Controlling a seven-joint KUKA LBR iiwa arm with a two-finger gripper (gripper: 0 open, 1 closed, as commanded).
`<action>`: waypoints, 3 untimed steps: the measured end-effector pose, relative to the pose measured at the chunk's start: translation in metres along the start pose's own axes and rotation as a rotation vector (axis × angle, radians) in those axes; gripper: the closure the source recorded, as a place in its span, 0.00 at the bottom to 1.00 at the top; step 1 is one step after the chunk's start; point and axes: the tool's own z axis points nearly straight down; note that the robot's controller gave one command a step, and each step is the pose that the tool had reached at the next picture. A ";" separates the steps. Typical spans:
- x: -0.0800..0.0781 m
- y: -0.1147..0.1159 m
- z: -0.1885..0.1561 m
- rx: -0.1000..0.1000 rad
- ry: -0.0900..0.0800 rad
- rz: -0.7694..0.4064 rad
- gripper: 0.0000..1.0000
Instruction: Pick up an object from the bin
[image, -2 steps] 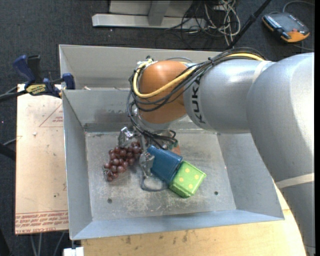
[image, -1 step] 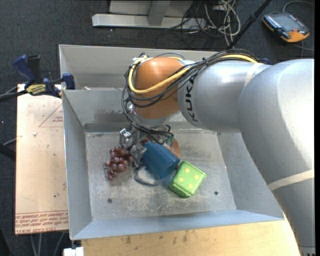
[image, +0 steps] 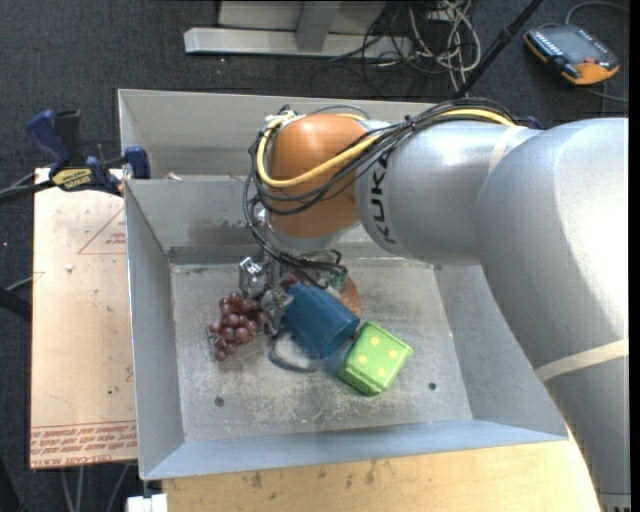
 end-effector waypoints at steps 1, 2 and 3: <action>0.001 0.001 -0.003 -0.002 0.006 0.000 1.00; 0.004 0.002 -0.019 -0.005 0.018 -0.001 1.00; 0.001 0.001 -0.036 -0.001 0.012 0.000 1.00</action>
Offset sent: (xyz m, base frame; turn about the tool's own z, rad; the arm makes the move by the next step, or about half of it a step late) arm 0.0001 -0.0001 0.0227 0.0000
